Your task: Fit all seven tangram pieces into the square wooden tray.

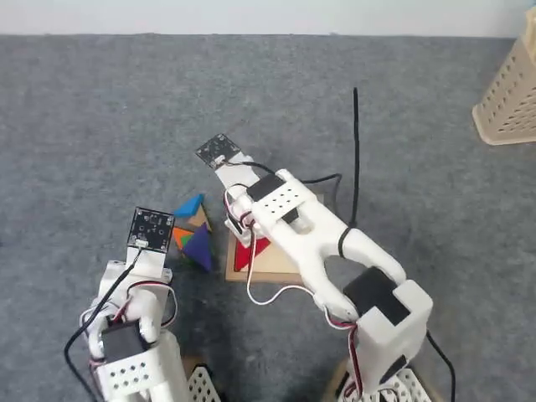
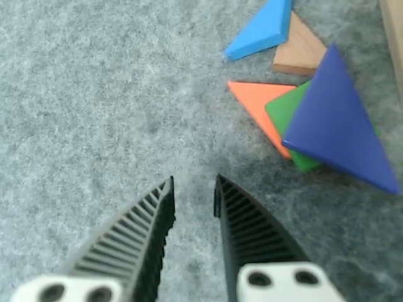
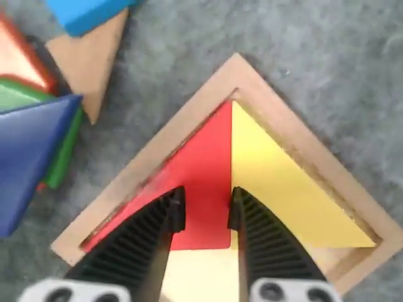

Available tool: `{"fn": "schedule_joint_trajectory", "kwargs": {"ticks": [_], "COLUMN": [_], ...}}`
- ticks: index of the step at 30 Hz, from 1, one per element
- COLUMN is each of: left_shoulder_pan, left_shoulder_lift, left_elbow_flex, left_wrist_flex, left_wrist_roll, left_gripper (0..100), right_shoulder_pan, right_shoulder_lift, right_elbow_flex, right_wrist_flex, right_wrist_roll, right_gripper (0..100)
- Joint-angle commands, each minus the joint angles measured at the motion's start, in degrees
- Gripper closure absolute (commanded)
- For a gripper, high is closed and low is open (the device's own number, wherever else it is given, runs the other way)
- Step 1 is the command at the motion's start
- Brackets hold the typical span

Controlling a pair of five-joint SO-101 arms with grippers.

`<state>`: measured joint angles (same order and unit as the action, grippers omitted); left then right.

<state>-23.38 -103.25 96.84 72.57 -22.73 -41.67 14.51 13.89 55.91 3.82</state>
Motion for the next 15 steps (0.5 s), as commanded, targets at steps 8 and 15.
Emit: {"fn": "schedule_joint_trajectory", "kwargs": {"ticks": [8,15], "left_shoulder_pan": [-0.09,-0.09], "left_shoulder_lift": [-0.79,-0.79], "left_elbow_flex": [-0.22,-0.22], "left_wrist_flex": [0.09,0.09], "left_wrist_roll": [-0.79,-0.79], "left_gripper": [90,90], "right_shoulder_pan": [12.88,18.59], "right_shoulder_lift": [-23.6,-18.07], "right_elbow_flex": [1.05,10.2], "right_wrist_flex": [14.73,10.86], "right_wrist_roll": [0.35,-0.97], "right_gripper": [87.5,84.7]}}
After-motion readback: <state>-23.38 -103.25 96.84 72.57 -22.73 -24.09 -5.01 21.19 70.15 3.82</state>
